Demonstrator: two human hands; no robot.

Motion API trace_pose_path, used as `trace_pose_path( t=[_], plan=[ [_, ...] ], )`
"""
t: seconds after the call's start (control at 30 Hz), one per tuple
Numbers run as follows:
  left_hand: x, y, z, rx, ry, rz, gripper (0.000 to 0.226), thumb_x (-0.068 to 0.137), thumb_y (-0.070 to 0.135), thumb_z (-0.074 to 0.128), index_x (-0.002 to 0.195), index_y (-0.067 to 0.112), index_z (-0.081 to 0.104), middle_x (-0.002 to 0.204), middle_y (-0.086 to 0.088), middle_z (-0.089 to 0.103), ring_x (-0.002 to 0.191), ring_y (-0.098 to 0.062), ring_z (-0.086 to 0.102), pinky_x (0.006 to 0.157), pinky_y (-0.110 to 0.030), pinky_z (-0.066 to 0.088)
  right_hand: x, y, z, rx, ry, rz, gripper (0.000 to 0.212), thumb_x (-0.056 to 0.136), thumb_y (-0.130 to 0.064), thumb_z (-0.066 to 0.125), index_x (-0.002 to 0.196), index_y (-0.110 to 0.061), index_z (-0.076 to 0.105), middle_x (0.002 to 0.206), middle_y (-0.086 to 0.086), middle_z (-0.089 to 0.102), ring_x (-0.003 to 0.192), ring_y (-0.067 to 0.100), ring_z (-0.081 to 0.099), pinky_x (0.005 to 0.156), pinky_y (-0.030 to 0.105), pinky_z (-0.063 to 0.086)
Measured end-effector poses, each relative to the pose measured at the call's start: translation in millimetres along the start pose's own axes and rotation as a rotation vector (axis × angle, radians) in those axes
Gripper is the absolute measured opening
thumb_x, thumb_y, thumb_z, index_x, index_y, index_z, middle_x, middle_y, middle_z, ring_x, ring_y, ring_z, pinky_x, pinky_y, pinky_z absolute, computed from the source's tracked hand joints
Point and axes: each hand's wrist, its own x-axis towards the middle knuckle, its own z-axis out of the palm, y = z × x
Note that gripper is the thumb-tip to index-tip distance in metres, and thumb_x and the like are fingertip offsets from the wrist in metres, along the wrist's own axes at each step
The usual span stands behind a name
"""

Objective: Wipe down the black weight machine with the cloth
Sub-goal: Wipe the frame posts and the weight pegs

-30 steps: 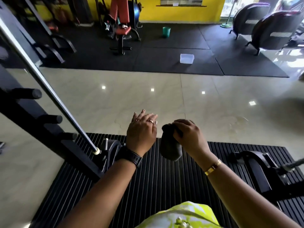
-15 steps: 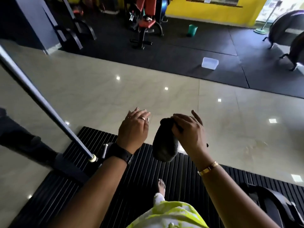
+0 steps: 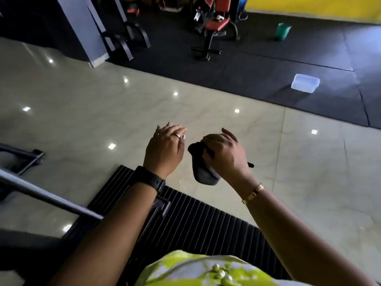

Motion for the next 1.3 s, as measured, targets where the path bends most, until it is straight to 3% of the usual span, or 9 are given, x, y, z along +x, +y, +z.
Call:
trace_pose_path(
  t=[0.3, 0.53, 0.63, 0.77, 0.87, 0.97, 1.13, 1.3],
  plan=[
    [63.5, -54.9, 4.3, 0.003, 0.07, -0.129, 0.047, 0.094, 0.024, 0.033, 0.124, 0.007, 0.065, 0.132, -0.01, 0.061, 0.133, -0.029, 0.046, 0.117, -0.041, 0.018, 75.7, 30.8, 62.3, 0.056, -0.018, -0.054, 0.012, 0.073, -0.011, 0.065, 0.079, -0.01, 0.075, 0.085, 0.002, 0.073, 0.074, 0.025, 0.069, 0.097, 0.042, 0.044],
    [125.8, -123.2, 25.5, 0.047, 0.201, -0.223, 0.037, 0.092, 0.017, 0.043, 0.117, 0.004, 0.068, 0.124, -0.012, 0.065, 0.127, -0.034, 0.052, 0.111, -0.049, 0.031, 152.0, 43.3, 149.0, 0.093, -0.033, -0.175, 0.013, 0.073, -0.014, 0.063, 0.077, -0.01, 0.075, 0.08, 0.003, 0.073, 0.071, 0.024, 0.069, 0.096, 0.045, 0.044],
    [155.1, -159.8, 32.4, 0.066, 0.195, -0.259, 0.036, 0.092, 0.015, 0.045, 0.115, 0.004, 0.069, 0.121, -0.012, 0.066, 0.124, -0.037, 0.055, 0.107, -0.053, 0.036, 192.9, 36.0, 190.3, 0.132, -0.082, -0.261, 0.028, 0.079, -0.024, 0.051, 0.073, -0.01, 0.075, 0.076, 0.002, 0.072, 0.069, 0.022, 0.069, 0.093, 0.045, 0.048],
    [194.5, -217.9, 22.0, 0.083, 0.203, -0.356, 0.039, 0.092, 0.018, 0.041, 0.115, 0.003, 0.069, 0.12, -0.013, 0.067, 0.123, -0.037, 0.055, 0.108, -0.053, 0.034, 252.1, 24.9, 242.5, 0.17, -0.097, -0.36, 0.03, 0.078, -0.026, 0.049, 0.071, -0.014, 0.075, 0.075, -0.001, 0.072, 0.066, 0.02, 0.069, 0.089, 0.042, 0.051],
    [218.0, -258.9, 2.7, 0.115, 0.252, -0.432, 0.038, 0.091, 0.016, 0.043, 0.115, 0.003, 0.069, 0.12, -0.014, 0.067, 0.123, -0.037, 0.055, 0.108, -0.053, 0.033, 296.9, 16.4, 277.7, 0.209, -0.101, -0.399, 0.022, 0.077, -0.022, 0.055, 0.076, -0.015, 0.075, 0.079, -0.002, 0.073, 0.07, 0.02, 0.069, 0.095, 0.034, 0.045],
    [227.3, -285.5, -15.1, 0.173, 0.292, -0.479, 0.036, 0.091, 0.016, 0.044, 0.113, 0.003, 0.069, 0.118, -0.014, 0.067, 0.12, -0.039, 0.057, 0.106, -0.054, 0.035, 329.3, 1.3, 303.3, 0.281, -0.101, -0.394, 0.021, 0.076, -0.019, 0.054, 0.077, -0.012, 0.074, 0.08, 0.0, 0.072, 0.071, 0.021, 0.069, 0.099, 0.033, 0.032],
    [213.1, -317.6, -40.9, 0.231, 0.331, -0.611, 0.04, 0.093, 0.02, 0.041, 0.118, 0.006, 0.068, 0.124, -0.012, 0.065, 0.122, -0.034, 0.056, 0.111, -0.052, 0.031, 375.5, -32.4, 326.0, 0.397, -0.094, -0.466, 0.027, 0.077, -0.02, 0.046, 0.073, -0.012, 0.072, 0.08, 0.001, 0.072, 0.07, 0.023, 0.068, 0.099, 0.034, 0.031],
    [181.4, -345.3, -66.8, 0.355, 0.402, -0.734, 0.038, 0.095, 0.021, 0.041, 0.116, 0.006, 0.069, 0.12, -0.014, 0.067, 0.117, -0.034, 0.06, 0.106, -0.054, 0.04, 411.8, -80.4, 348.6, 0.513, -0.049, -0.533, 0.028, 0.076, -0.019, 0.044, 0.072, -0.011, 0.071, 0.079, 0.001, 0.072, 0.069, 0.024, 0.068, 0.099, 0.034, 0.031]
  ],
)
